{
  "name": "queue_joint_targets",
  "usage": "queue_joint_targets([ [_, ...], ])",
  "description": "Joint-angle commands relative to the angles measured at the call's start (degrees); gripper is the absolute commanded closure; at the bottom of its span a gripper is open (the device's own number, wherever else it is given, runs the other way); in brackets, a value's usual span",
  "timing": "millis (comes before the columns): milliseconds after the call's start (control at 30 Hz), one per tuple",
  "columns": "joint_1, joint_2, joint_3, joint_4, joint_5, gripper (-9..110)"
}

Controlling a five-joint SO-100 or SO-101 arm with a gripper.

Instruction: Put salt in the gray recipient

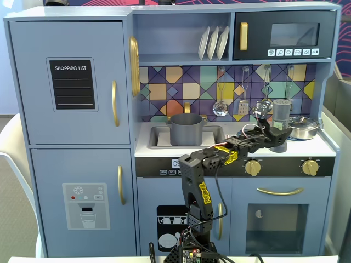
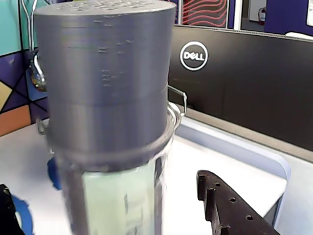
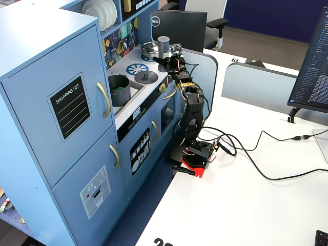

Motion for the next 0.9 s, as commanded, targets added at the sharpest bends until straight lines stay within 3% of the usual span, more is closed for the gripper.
queue_joint_targets([
  [0,-0.4,-3.9,-9.6,-1.7,-1.2,50],
  [400,-2.4,-15.0,-22.1,-2.5,-1.3,57],
  [500,-3.0,-16.7,-24.4,-2.5,-2.4,66],
  [633,-4.0,-17.6,-26.0,-3.2,-5.7,101],
  [867,-4.9,-11.1,-26.2,-4.0,0.9,101],
])
